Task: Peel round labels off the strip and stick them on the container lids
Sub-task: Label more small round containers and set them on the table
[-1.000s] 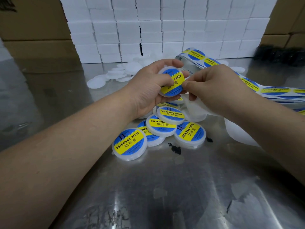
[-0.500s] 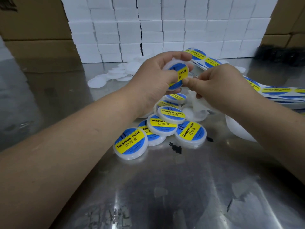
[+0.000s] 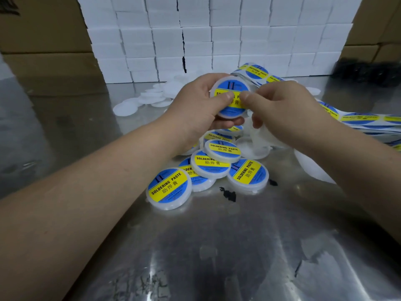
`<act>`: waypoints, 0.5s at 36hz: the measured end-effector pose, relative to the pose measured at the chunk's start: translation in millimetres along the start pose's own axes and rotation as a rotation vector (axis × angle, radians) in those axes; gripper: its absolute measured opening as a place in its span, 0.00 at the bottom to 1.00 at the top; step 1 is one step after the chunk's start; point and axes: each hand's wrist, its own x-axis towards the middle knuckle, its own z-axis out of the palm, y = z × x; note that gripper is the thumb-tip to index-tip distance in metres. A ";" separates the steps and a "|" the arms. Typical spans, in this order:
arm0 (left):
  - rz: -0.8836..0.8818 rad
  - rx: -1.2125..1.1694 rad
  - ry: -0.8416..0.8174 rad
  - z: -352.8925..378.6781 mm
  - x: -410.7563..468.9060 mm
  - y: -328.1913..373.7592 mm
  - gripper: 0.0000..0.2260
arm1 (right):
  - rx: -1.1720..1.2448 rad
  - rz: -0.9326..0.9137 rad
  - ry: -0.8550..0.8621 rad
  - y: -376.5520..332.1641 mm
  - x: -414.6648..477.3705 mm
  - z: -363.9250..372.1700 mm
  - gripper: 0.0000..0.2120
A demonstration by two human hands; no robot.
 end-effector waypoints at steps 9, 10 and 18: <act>0.084 0.052 0.005 3.3 -0.9 3.0 0.11 | -0.105 -0.083 -0.014 -0.2 -0.3 0.9 0.20; 0.080 0.058 0.009 2.8 -0.8 2.6 0.11 | -0.082 -0.079 -0.004 0.5 -0.4 0.8 0.20; 0.102 0.277 -0.013 -2.9 -2.7 -0.8 0.07 | 0.000 -0.010 0.047 0.9 0.7 -0.1 0.23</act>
